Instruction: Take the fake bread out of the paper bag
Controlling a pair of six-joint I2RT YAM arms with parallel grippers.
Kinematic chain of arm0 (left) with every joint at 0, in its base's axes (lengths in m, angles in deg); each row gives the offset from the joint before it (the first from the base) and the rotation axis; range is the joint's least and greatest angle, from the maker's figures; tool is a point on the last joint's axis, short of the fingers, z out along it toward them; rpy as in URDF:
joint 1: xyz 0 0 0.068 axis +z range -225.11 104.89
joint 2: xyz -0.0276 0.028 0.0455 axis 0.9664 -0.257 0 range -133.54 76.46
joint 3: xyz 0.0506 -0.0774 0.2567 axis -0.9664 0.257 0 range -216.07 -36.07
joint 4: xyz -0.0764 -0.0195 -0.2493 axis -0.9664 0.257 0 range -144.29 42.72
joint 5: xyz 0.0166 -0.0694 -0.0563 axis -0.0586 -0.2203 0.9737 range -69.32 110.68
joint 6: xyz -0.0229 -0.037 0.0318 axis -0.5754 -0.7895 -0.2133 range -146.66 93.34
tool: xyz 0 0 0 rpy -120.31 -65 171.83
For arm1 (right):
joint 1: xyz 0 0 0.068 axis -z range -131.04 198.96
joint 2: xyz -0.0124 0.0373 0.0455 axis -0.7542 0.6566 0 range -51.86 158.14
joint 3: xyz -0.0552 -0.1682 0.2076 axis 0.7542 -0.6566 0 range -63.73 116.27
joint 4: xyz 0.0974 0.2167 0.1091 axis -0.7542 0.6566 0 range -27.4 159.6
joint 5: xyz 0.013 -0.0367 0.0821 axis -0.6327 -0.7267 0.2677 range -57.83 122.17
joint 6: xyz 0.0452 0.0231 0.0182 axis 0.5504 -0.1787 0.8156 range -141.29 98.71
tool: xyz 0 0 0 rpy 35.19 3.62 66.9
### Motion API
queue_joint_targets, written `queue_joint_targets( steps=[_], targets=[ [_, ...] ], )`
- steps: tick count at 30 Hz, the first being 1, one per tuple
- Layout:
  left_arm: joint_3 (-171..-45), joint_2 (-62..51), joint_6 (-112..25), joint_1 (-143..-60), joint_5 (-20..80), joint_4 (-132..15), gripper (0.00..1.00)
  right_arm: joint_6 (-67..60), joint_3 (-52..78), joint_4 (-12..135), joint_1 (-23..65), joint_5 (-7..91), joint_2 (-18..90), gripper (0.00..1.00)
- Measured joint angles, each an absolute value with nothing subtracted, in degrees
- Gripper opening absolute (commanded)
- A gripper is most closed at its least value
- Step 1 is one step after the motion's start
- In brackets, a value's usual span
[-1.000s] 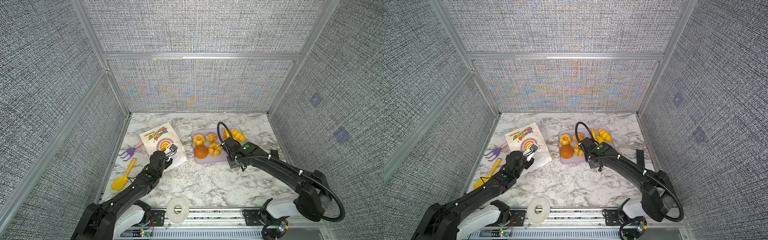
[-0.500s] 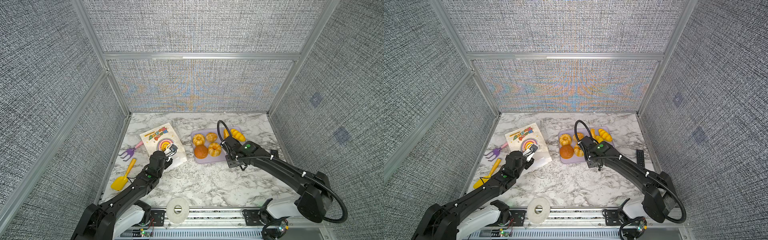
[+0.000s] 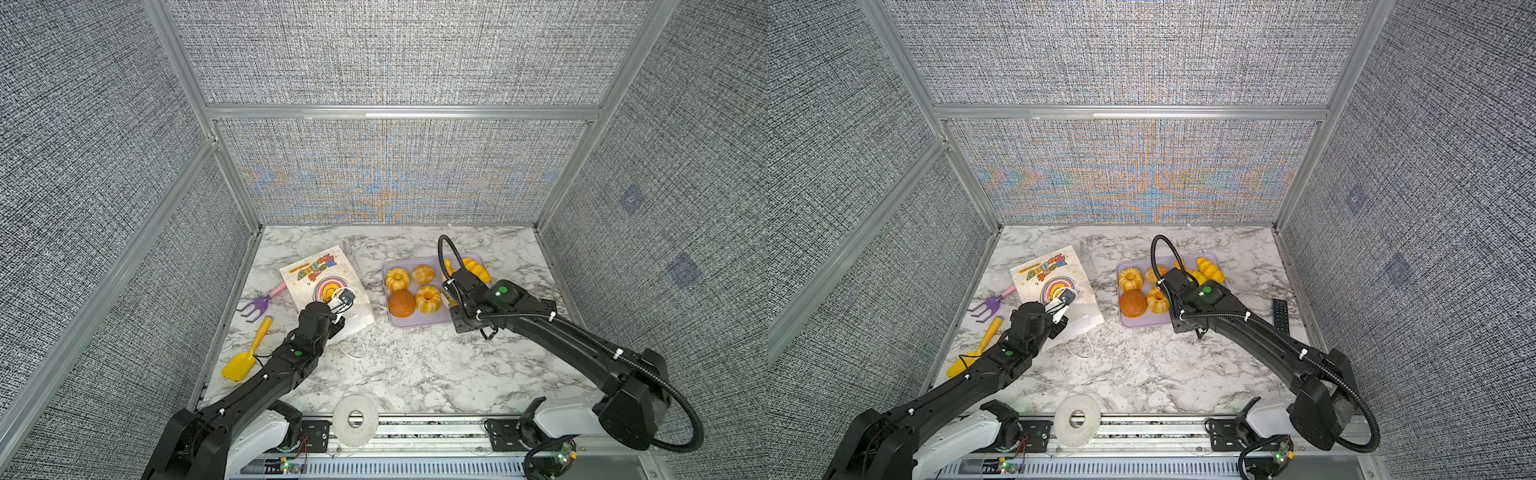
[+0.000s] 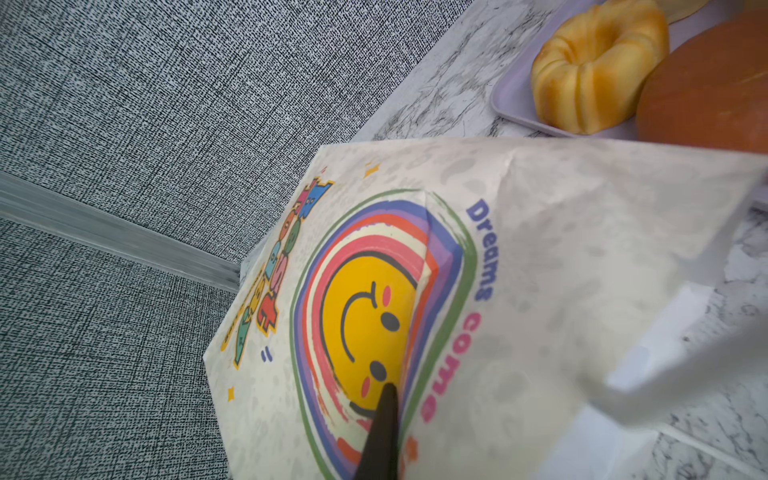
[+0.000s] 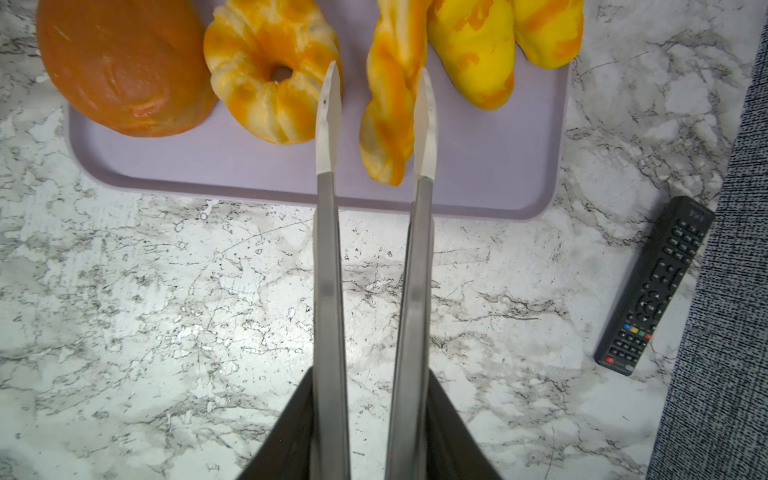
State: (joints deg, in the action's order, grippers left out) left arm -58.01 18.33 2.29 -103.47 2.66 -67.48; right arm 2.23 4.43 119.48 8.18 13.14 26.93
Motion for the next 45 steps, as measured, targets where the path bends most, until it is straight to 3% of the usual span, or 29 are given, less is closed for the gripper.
queue_joint_targets(
  steps=[4,8,11,22,31,36,45],
  targets=[
    [-57.8,18.6,2.8,-103.5,2.7,-67.5,0.0,2.3,5.7,119.8,8.3,13.9,25.7,0.29],
    [-57.8,18.8,2.9,-103.5,2.6,-67.5,0.0,2.6,6.6,119.8,9.2,14.7,24.1,0.09],
    [-57.8,18.8,2.9,-103.5,2.6,-67.5,0.0,3.0,6.7,119.4,10.9,15.1,23.3,0.0],
    [-57.6,18.8,2.9,-103.5,4.8,-67.3,0.0,4.6,2.6,116.0,10.5,23.5,18.6,0.0],
    [-57.5,18.5,2.9,-103.5,5.7,-67.3,0.0,15.9,-9.1,103.2,-4.0,34.2,8.1,0.02],
    [-58.2,18.3,1.9,-103.5,5.7,-66.8,0.0,21.8,-15.5,88.7,-10.8,37.6,11.2,0.07],
    [-60.2,16.8,-1.0,-103.5,6.3,-66.1,0.0,31.0,-18.0,65.0,-12.4,39.1,21.5,0.13]
  ],
)
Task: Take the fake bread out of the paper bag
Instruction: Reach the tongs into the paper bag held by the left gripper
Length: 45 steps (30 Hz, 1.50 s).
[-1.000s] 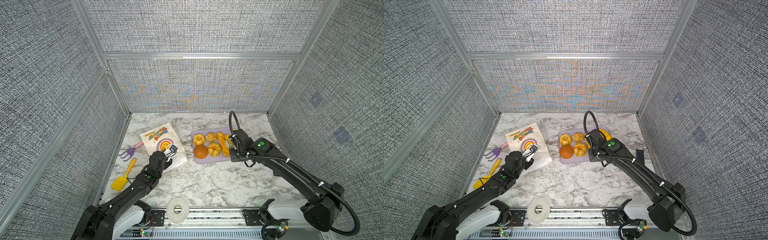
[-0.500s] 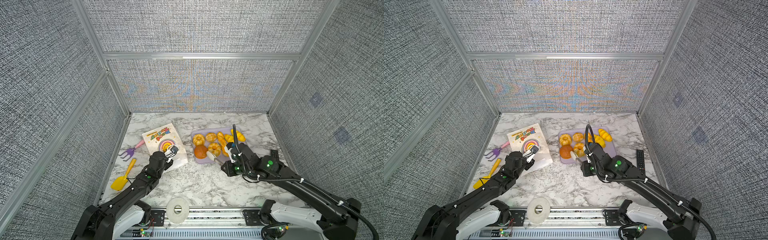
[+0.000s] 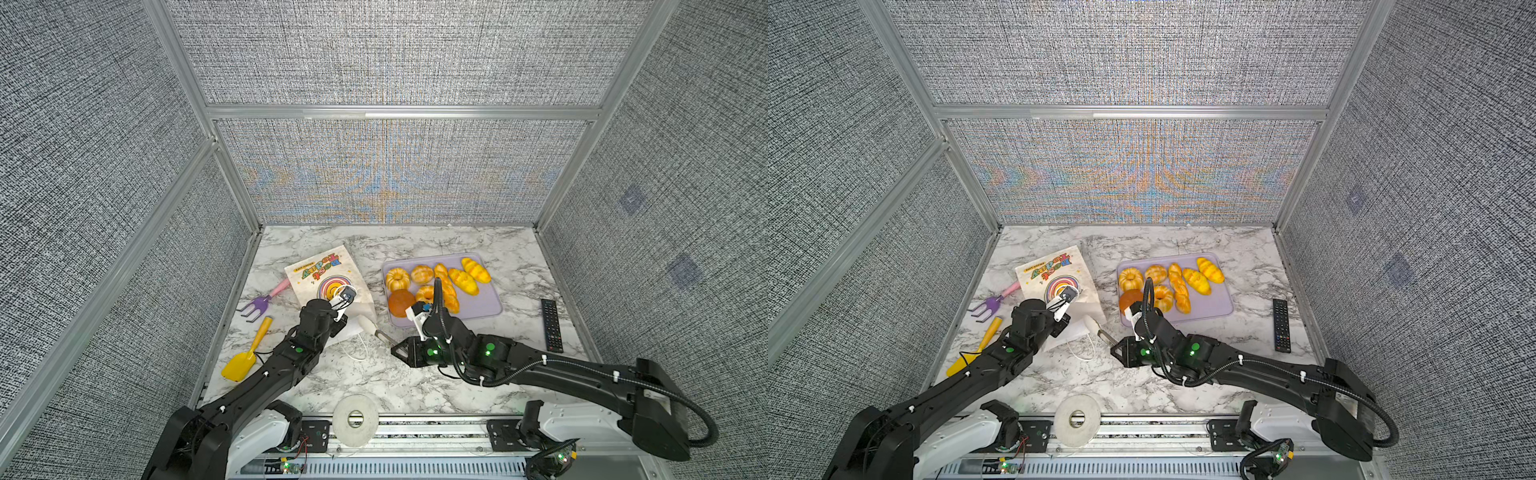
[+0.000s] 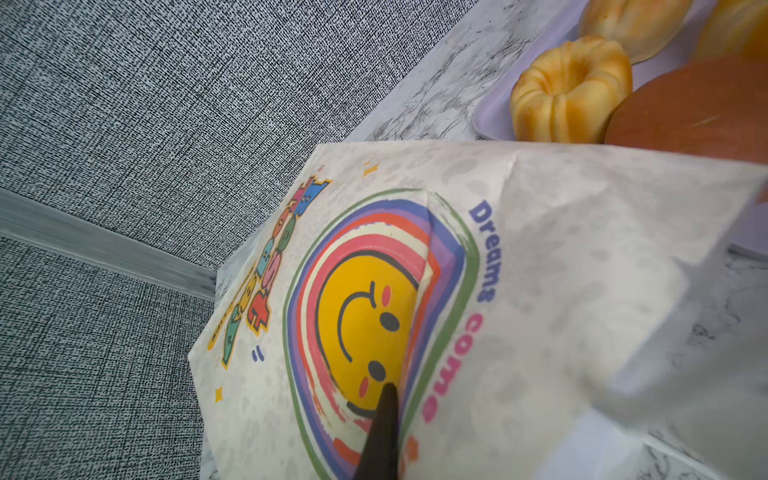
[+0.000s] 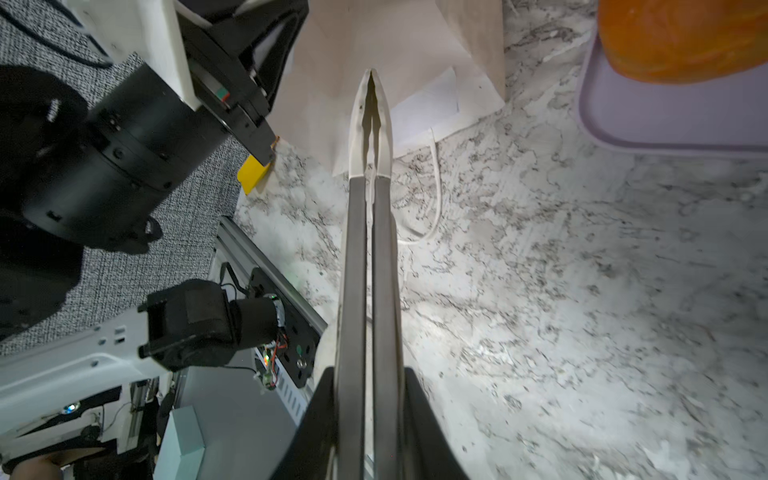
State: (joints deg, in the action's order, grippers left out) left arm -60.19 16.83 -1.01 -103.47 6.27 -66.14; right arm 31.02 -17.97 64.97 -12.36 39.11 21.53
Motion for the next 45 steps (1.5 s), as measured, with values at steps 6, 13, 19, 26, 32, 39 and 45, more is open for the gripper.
queue_joint_targets(
  steps=[6,13,19,26,32,39,45],
  targets=[
    [-61.4,15.1,-1.4,-103.5,7.6,-65.8,0.0,35.2,-15.8,58.5,-12.5,37.2,28.6,0.18],
    [-61.8,14.5,-2.1,-103.5,7.8,-65.7,0.0,41.9,-14.7,57.2,-12.5,28.6,31.7,0.22],
    [-62.1,13.5,-2.9,-103.5,9.1,-65.8,0.0,43.5,-12.7,54.5,-12.0,24.3,35.8,0.35],
    [-63.1,12.5,-3.0,-103.5,10.4,-65.3,0.0,46.2,-11.6,52.9,-11.4,23.1,39.6,0.41],
    [-63.2,12.2,-3.0,-103.5,10.6,-64.9,0.0,46.8,-8.6,53.3,-10.8,23.2,41.1,0.43],
    [-63.2,11.9,-3.0,-103.5,10.8,-64.8,0.0,46.3,-8.2,52.4,-9.0,25.3,44.7,0.44],
    [-63.2,11.8,-3.0,-103.5,11.1,-64.8,0.0,47.2,-7.1,52.1,-8.9,26.7,46.8,0.44]
  ],
)
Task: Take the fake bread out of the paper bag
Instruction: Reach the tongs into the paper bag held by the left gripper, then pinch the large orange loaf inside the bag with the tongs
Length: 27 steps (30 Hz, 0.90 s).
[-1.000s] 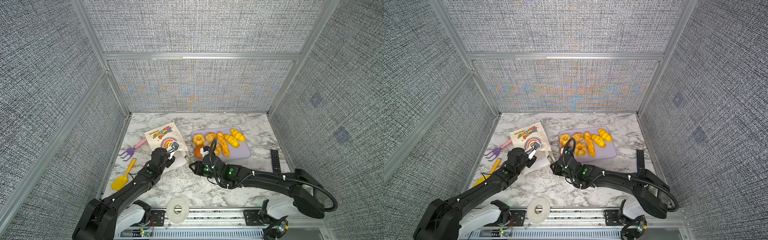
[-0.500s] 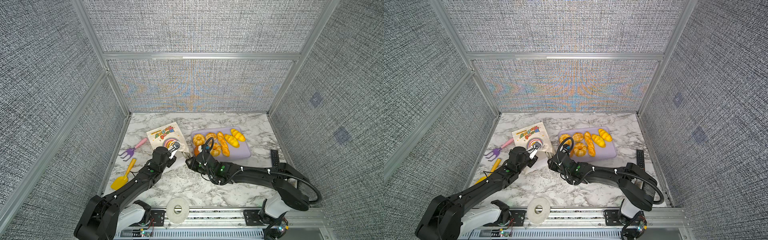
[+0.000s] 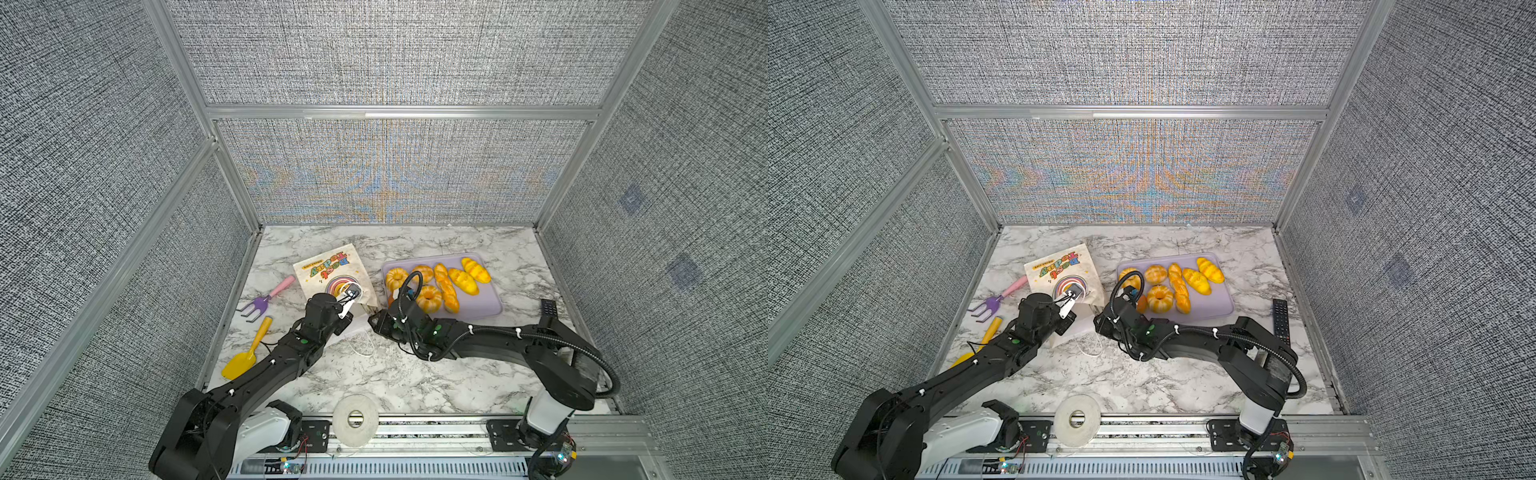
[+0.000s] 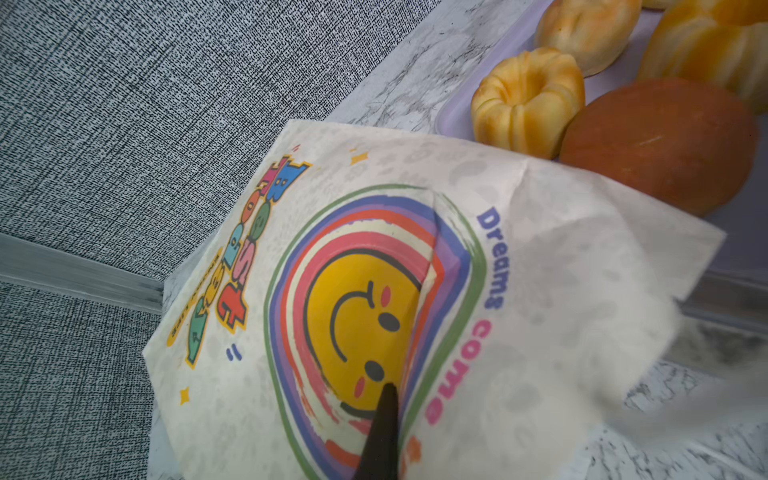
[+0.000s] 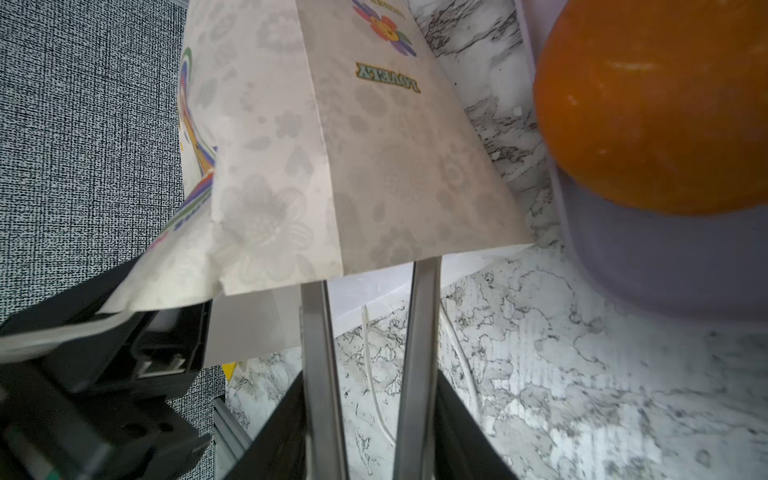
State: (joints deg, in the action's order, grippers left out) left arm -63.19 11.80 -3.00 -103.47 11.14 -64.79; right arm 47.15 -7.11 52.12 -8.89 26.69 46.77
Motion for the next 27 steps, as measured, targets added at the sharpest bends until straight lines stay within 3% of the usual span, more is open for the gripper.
queue_joint_targets(
  steps=[13,16,19,21,27],
  targets=[
    [-63.2,11.7,-2.9,-103.5,11.9,-64.8,0.0,40.8,-5.6,48.9,-7.6,26.1,50.0,0.4],
    [-63.2,11.7,-2.9,-103.5,12.0,-64.8,0.0,37.2,-4.6,48.6,-7.4,26.1,50.7,0.33],
    [-63.2,11.7,-2.9,-103.5,11.7,-64.8,0.0,33.9,-3.4,49.0,-7.3,26.0,50.5,0.1],
    [-63.2,11.6,-3.0,-103.4,11.4,-64.7,0.0,31.8,-2.6,49.9,-7.3,26.1,50.1,0.0],
    [-63.8,9.4,-5.2,-103.5,11.4,-64.8,0.0,26.8,-3.5,53.8,-9.3,25.3,46.5,0.0]
  ],
)
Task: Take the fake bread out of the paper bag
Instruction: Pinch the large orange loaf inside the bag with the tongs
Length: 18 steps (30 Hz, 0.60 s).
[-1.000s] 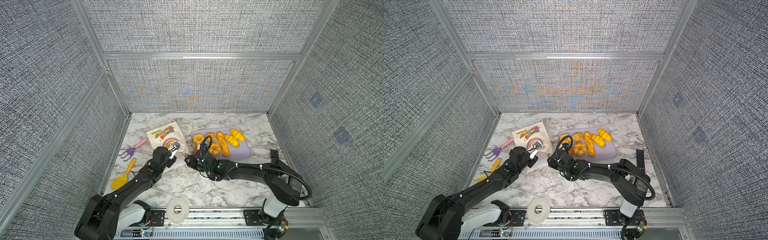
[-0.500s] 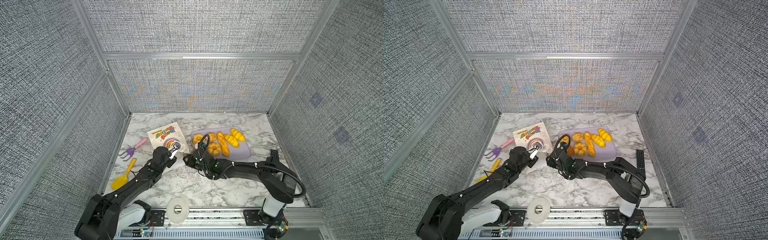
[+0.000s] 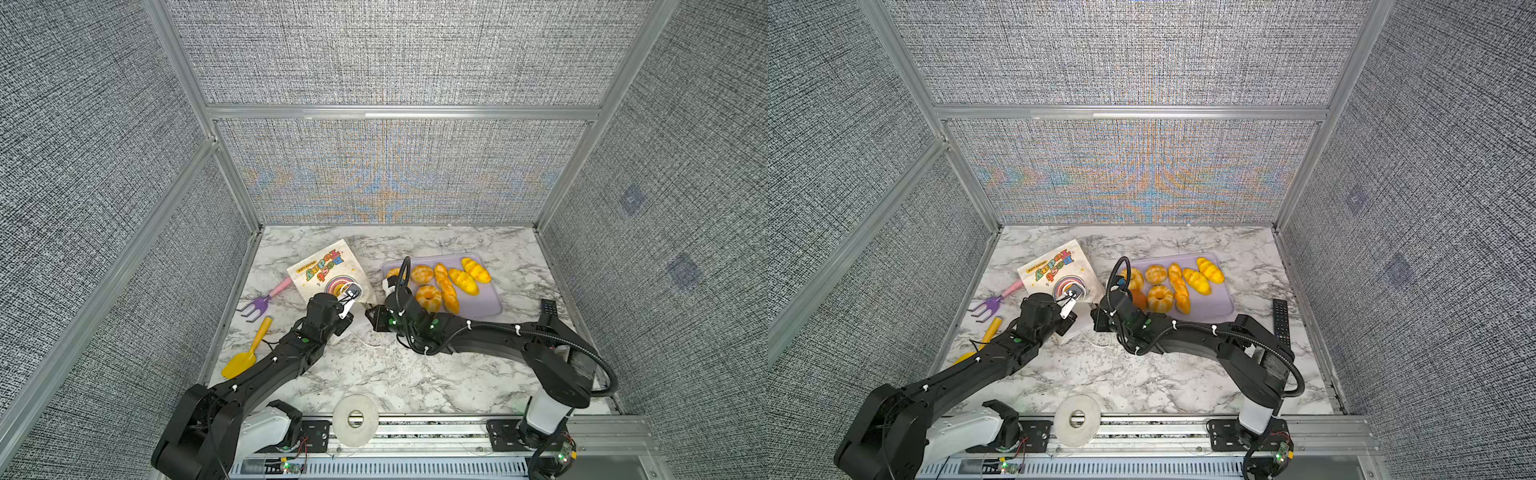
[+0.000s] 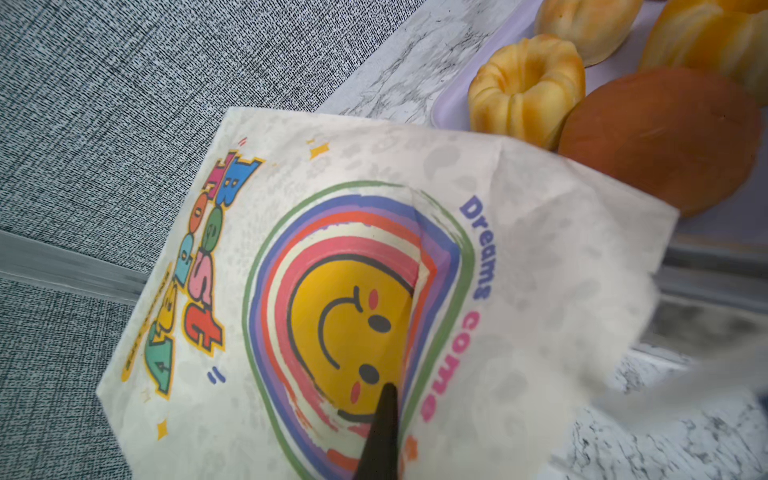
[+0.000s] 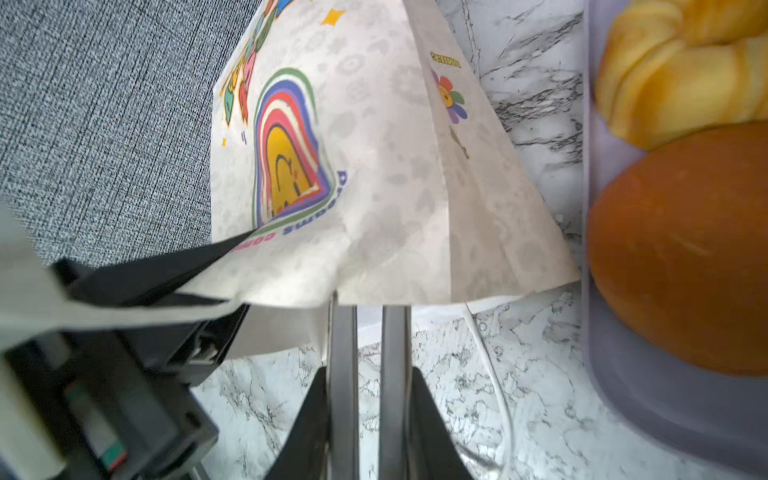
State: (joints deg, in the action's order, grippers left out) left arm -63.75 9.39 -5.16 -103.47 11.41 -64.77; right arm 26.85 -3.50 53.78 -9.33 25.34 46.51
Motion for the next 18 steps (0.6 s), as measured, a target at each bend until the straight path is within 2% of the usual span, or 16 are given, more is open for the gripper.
queue_joint_targets(
  steps=[13,18],
  targets=[
    [-81.5,-6.0,-18.4,-103.4,3.3,-51.8,0.0,21.7,-9.6,61.2,-15.5,19.8,38.3,0.0],
    [-82.0,-6.7,-20.0,-103.4,2.2,-48.9,0.0,21.5,-11.3,61.9,-17.1,16.1,36.3,0.0]
  ],
)
